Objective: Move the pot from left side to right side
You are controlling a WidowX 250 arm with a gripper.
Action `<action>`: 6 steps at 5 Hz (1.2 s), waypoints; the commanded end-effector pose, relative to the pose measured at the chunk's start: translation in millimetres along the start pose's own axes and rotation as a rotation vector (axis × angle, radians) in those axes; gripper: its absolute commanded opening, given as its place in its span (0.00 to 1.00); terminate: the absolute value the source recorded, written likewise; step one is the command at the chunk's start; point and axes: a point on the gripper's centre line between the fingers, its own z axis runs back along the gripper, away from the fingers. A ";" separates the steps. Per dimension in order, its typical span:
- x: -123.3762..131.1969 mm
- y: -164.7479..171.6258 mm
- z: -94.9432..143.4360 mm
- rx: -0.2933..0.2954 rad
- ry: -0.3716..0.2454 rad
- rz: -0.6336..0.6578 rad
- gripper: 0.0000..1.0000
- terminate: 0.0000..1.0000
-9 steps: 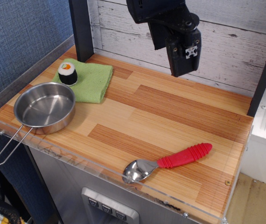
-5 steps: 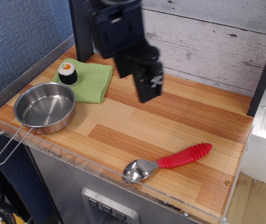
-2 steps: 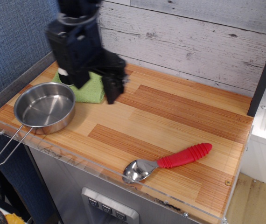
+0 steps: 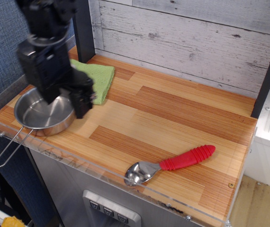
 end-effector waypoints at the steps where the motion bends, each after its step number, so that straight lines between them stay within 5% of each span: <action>1: -2.8 -10.0 -10.0 -0.015 -0.004 0.018 1.00 0.00; 6: -1.7 -41.6 -48.5 -0.087 -0.110 0.043 1.00 0.00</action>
